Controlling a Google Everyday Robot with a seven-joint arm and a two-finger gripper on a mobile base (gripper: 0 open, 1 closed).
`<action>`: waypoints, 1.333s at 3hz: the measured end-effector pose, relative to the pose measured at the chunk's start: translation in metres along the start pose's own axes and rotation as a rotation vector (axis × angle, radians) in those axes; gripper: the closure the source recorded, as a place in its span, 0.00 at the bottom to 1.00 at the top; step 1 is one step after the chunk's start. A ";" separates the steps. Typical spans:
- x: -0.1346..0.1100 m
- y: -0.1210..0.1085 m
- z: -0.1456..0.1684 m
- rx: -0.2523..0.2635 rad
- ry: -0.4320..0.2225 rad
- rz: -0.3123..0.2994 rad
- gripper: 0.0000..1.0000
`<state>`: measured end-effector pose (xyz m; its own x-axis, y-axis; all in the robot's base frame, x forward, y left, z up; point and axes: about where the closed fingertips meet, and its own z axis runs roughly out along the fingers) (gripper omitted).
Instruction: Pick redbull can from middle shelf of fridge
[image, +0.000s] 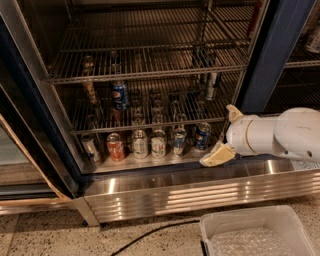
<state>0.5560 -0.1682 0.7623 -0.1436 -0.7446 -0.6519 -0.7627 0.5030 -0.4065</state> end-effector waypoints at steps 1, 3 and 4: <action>-0.002 -0.005 0.008 0.042 -0.021 0.025 0.00; -0.002 -0.032 0.021 0.152 -0.079 0.088 0.00; -0.006 -0.047 0.031 0.192 -0.112 0.107 0.00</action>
Offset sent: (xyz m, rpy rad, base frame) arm 0.0396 -0.0107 -0.0024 0.0986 -0.1281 -0.1537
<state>0.6118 -0.1736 0.7658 -0.1381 -0.6347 -0.7604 -0.6113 0.6587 -0.4388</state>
